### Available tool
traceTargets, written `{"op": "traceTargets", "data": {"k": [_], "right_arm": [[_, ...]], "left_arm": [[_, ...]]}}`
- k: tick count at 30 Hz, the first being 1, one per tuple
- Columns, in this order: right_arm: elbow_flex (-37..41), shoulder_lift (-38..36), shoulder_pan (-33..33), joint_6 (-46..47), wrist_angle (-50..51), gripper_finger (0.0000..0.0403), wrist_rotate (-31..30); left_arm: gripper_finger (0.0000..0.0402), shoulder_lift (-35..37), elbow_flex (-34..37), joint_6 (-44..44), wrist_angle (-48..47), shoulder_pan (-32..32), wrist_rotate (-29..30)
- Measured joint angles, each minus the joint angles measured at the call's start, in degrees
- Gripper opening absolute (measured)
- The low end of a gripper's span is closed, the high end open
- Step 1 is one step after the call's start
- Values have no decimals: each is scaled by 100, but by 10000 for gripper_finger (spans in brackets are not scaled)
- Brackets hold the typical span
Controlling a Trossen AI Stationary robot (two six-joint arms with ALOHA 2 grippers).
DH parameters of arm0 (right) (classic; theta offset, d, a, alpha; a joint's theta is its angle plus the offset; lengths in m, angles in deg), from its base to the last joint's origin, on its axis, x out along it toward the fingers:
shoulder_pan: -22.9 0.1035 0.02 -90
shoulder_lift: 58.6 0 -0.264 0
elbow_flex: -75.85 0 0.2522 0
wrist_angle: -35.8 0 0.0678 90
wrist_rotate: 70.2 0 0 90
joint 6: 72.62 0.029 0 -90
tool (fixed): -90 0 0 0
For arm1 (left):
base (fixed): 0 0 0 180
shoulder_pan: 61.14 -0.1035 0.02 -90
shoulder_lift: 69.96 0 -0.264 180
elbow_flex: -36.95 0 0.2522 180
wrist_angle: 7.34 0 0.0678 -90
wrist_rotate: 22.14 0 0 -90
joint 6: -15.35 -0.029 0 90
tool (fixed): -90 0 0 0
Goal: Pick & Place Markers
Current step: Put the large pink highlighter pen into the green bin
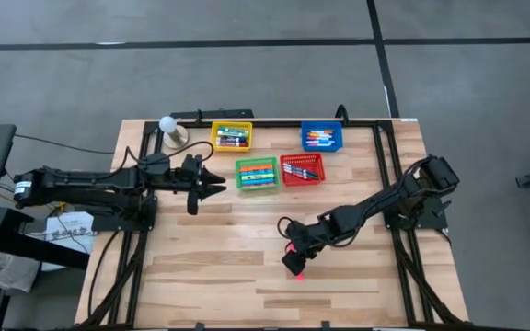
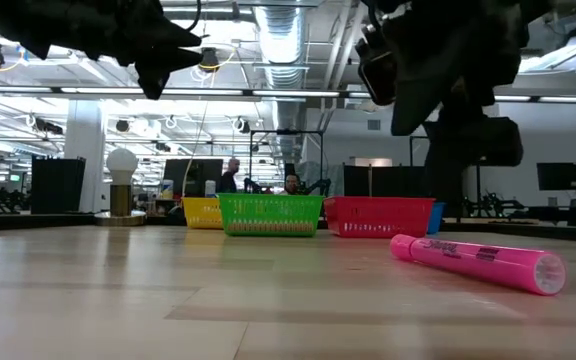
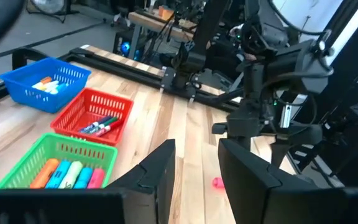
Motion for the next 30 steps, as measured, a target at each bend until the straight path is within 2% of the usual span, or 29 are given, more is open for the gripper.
{"op": "traceTargets", "data": {"k": [4, 11, 21, 30], "right_arm": [[0, 0, 0, -180, -68, 221, -92], [-1, 0, 82, 450, 270, 221, -493], [-515, -2, 249, 810, 1828, 221, -1066], [-546, 81, 225, 1310, 1941, 221, -1291]], "left_arm": [[121, 0, 2, -110, 12, 0, -1], [121, 0, 0, -104, 24, 0, 0], [121, -2, 0, -100, 27, 0, -1], [121, -2, 0, -98, 37, 0, -2]]}}
